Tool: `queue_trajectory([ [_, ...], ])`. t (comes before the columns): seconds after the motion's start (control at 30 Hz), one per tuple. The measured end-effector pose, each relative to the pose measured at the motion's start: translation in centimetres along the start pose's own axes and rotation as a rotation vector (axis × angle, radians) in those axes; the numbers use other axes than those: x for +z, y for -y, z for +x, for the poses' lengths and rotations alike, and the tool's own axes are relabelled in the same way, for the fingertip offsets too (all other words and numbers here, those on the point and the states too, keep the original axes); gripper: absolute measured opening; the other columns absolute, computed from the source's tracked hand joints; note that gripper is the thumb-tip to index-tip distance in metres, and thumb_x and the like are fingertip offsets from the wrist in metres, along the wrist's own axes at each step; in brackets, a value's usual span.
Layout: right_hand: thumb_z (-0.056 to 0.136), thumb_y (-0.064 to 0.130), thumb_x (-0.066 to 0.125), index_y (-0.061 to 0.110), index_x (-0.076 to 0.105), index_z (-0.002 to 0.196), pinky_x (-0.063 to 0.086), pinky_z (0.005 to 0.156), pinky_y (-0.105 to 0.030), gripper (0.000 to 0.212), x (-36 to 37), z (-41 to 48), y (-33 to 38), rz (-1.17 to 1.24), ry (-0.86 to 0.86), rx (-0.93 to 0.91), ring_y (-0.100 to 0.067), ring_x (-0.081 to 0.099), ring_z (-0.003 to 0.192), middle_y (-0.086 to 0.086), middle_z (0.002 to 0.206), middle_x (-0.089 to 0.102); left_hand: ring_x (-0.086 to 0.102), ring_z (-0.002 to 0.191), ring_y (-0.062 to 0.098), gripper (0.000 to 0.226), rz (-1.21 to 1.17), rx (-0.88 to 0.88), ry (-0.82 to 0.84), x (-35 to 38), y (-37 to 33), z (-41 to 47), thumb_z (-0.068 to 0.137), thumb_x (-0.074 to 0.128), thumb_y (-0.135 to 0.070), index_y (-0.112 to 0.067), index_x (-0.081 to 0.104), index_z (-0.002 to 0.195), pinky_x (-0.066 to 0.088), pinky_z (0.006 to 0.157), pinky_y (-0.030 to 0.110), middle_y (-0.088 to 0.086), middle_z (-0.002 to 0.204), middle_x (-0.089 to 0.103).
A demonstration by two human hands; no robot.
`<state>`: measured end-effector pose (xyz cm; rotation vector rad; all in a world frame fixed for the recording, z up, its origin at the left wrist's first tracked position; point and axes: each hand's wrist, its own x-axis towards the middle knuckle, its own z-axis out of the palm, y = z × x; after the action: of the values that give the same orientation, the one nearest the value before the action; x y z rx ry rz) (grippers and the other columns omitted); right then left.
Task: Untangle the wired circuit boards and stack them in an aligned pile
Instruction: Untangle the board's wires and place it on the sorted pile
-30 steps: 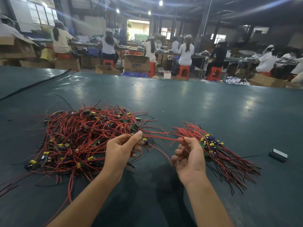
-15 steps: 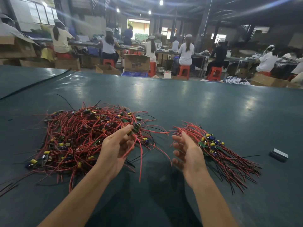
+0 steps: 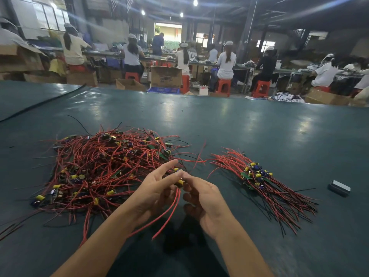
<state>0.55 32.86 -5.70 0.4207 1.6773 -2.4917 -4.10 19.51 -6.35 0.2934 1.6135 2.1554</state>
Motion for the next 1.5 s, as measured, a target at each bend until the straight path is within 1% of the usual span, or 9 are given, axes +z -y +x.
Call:
queue_trajectory([
  [0.1, 0.086, 0.023, 0.072, 0.015, 0.074, 0.073, 0.037, 0.04, -0.018, 0.015, 0.3, 0.0, 0.0, 0.113, -0.081, -0.036, -0.005, 0.055, 0.046, 0.005, 0.061, 0.065, 0.053, 0.043, 0.011, 0.031, -0.118, -0.042, -0.05, 0.4, 0.5, 0.2, 0.088, 0.06, -0.029, -0.017, 0.063, 0.116, 0.047, 0.044, 0.019, 0.005, 0.056, 0.059],
  [0.2, 0.085, 0.019, 0.074, 0.013, 0.075, 0.072, 0.038, 0.037, -0.017, 0.015, 0.7, 0.0, -0.1, 0.181, -0.191, -0.135, -0.006, 0.057, 0.045, 0.001, 0.064, 0.07, 0.055, 0.049, 0.012, 0.015, 0.066, 0.02, -0.04, 0.5, 1.9, 0.4, 0.088, 0.064, -0.016, -0.008, 0.062, 0.101, 0.047, 0.047, 0.02, 0.007, 0.062, 0.061],
  [0.37, 0.085, 0.019, 0.075, 0.017, 0.076, 0.06, 0.047, 0.049, -0.027, 0.025, 1.2, -0.1, -0.5, 0.138, -0.361, -0.293, -0.012, 0.059, 0.05, -0.003, 0.064, 0.071, 0.06, 0.058, 0.017, 0.03, 0.146, 0.231, 0.005, 0.9, 2.4, 0.0, 0.078, 0.074, -0.038, -0.013, 0.063, 0.066, 0.051, 0.058, 0.025, 0.009, 0.062, 0.06],
  [0.47, 0.086, 0.017, 0.074, 0.014, 0.076, 0.06, 0.04, 0.042, -0.022, 0.026, 1.7, -0.3, -0.9, 0.106, -0.366, -0.341, -0.007, 0.05, 0.043, 0.001, 0.053, 0.062, 0.061, 0.068, 0.029, 0.044, 0.25, 0.333, -0.057, 1.0, 2.6, 0.2, 0.075, 0.07, -0.055, -0.011, 0.07, 0.079, 0.052, 0.066, 0.039, 0.027, 0.073, 0.062],
  [0.6, 0.087, 0.014, 0.072, 0.011, 0.077, 0.065, 0.043, 0.044, -0.017, 0.023, 2.6, -0.7, -1.5, 0.076, -0.304, -0.385, -0.004, 0.053, 0.045, -0.001, 0.057, 0.066, 0.054, 0.054, 0.013, 0.049, 0.241, 0.408, -0.192, 1.6, 2.7, 0.1, 0.073, 0.067, -0.069, -0.021, 0.069, 0.064, 0.045, 0.054, 0.025, 0.002, 0.056, 0.057],
  [0.7, 0.087, 0.016, 0.072, 0.017, 0.077, 0.062, 0.047, 0.048, -0.017, 0.026, 2.8, -0.8, -1.5, 0.06, -0.291, -0.371, -0.003, 0.058, 0.049, 0.002, 0.059, 0.069, 0.047, 0.048, 0.014, 0.047, 0.148, 0.394, -0.298, 1.7, 2.8, 0.3, 0.068, 0.074, -0.06, -0.02, 0.06, 0.049, 0.04, 0.054, 0.032, 0.0, 0.049, 0.05],
  [0.83, 0.085, 0.02, 0.075, 0.019, 0.076, 0.059, 0.041, 0.044, -0.021, 0.026, 2.3, -0.3, -0.9, 0.106, -0.343, -0.286, -0.007, 0.048, 0.044, 0.003, 0.053, 0.061, 0.039, 0.038, 0.012, 0.049, 0.065, 0.389, -0.349, 1.9, 2.5, 0.4, 0.064, 0.076, -0.051, -0.021, 0.046, 0.039, 0.038, 0.046, 0.02, 0.0, 0.04, 0.042],
  [1.17, 0.085, 0.018, 0.072, 0.022, 0.074, 0.051, 0.034, 0.039, -0.017, 0.035, 0.5, 0.9, 0.4, 0.254, -0.454, -0.222, -0.004, 0.039, 0.037, 0.006, 0.055, 0.064, 0.036, 0.034, 0.012, 0.049, 0.053, 0.467, -0.339, 2.0, 2.5, 0.5, 0.077, 0.073, -0.028, -0.021, 0.046, 0.037, 0.037, 0.041, 0.023, -0.005, 0.037, 0.037],
  [1.5, 0.09, 0.025, 0.066, 0.017, 0.07, 0.059, 0.034, 0.036, -0.016, 0.032, -0.8, 0.8, 1.6, 0.396, -0.519, -0.263, -0.005, 0.056, 0.044, 0.005, 0.058, 0.066, 0.033, 0.035, 0.012, 0.044, 0.025, 0.448, -0.305, 1.9, 2.3, 0.4, 0.064, 0.072, -0.042, -0.023, 0.043, 0.038, 0.035, 0.042, 0.023, -0.008, 0.037, 0.033],
])
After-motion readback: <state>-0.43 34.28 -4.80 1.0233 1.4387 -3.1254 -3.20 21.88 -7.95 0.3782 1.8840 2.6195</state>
